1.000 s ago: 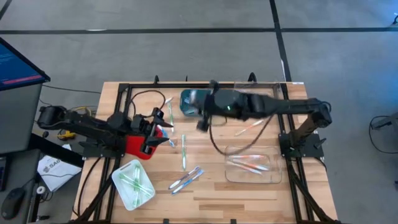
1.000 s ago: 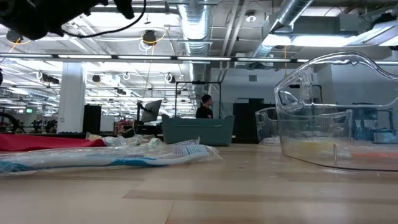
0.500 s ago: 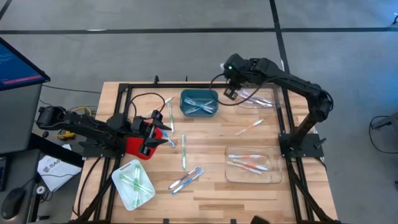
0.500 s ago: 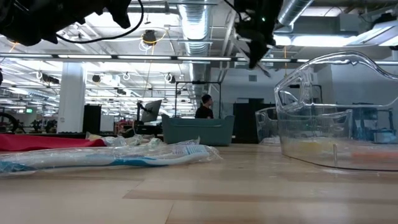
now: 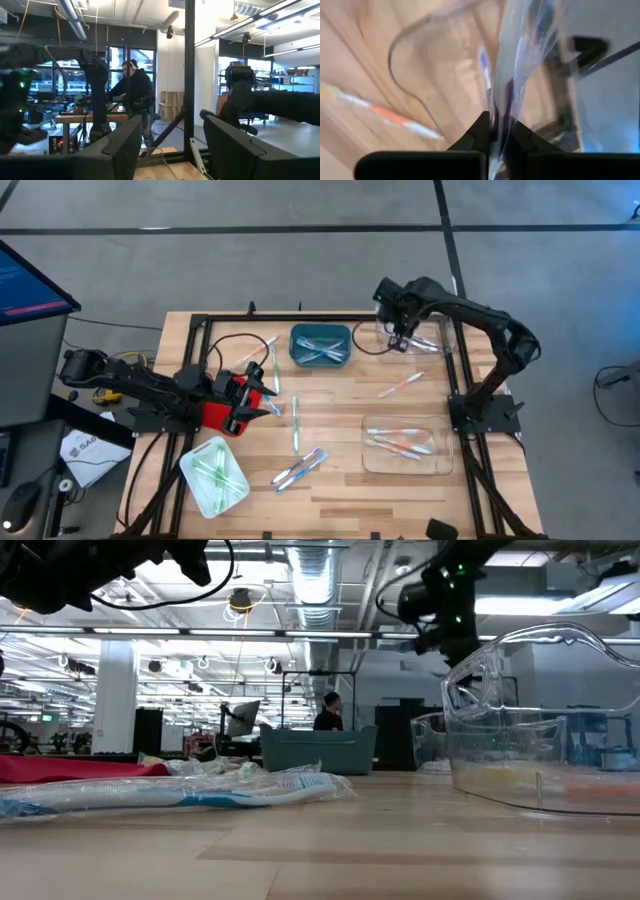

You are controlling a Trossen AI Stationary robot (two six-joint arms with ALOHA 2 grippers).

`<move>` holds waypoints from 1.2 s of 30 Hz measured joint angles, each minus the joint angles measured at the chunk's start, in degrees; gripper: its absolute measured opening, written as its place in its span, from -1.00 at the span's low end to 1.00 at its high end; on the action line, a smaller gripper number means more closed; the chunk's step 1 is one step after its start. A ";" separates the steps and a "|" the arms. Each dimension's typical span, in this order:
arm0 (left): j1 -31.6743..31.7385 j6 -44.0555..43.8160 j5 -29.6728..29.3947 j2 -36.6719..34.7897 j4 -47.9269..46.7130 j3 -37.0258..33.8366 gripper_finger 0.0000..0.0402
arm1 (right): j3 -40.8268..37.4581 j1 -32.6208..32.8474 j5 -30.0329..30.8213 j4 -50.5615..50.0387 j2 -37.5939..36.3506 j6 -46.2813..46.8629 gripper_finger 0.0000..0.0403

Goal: Pick & Place Toothbrushes
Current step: Put the purple toothbrush into the top transparent bin

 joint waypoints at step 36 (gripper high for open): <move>0.00 1.55 -1.22 0.02 -3.08 -0.35 -0.02 | -23.23 -12.24 5.28 16.04 -2.83 -20.91 -0.91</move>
